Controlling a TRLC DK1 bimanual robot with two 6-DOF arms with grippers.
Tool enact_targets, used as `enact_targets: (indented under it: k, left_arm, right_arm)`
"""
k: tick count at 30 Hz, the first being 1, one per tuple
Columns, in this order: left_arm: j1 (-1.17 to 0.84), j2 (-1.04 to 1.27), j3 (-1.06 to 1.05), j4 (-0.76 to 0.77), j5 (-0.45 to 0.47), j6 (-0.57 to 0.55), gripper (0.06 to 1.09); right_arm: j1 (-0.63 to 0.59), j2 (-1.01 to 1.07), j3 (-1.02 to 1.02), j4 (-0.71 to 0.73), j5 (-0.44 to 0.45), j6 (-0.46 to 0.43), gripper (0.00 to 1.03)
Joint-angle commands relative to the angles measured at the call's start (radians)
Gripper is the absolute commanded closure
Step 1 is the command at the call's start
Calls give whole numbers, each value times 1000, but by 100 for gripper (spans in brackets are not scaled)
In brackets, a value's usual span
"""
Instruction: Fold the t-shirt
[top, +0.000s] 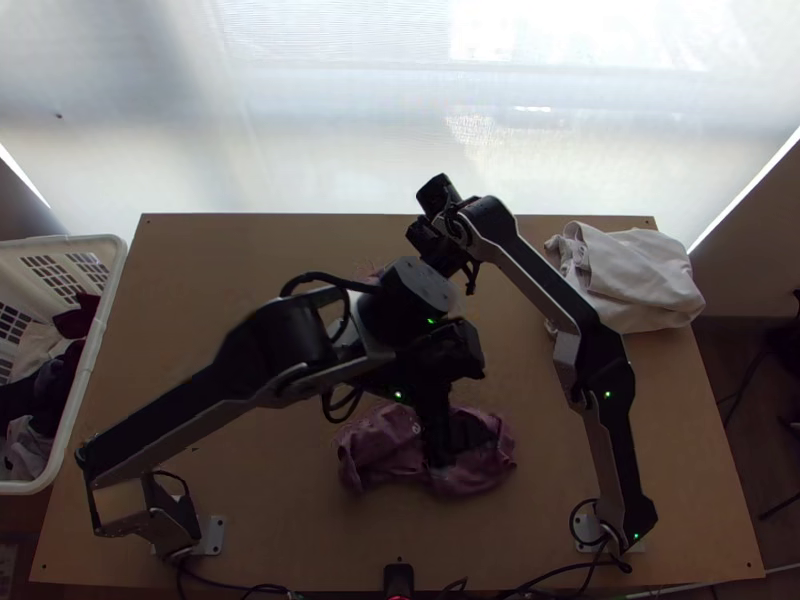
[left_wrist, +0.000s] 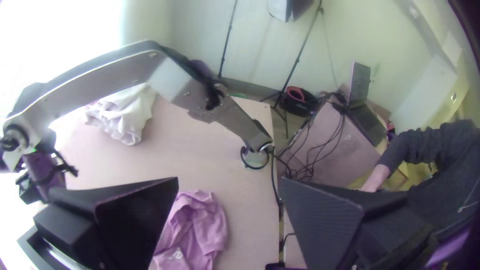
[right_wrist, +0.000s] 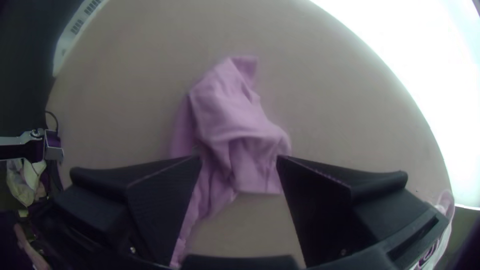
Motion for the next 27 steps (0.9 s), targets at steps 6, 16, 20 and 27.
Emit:
enact_targets:
  k: [6,16,20,27]
  left_arm:
    - [479,-160,-234,-19,-66,330,11]
    - [560,-104,-639,421,-221,627,11]
    - [547,-12,-625,493,-263,639,11]
    - [548,83,-621,633,-295,695,11]
  right_arm:
    - [-75,-272,-336,-162,-2,6,26]
    - [85,-595,-784,-214,-2,-12,20]
    - [187,-666,-921,-192,-5,-14,20]
    - [224,-727,-1056,-129,-14,-37,20]
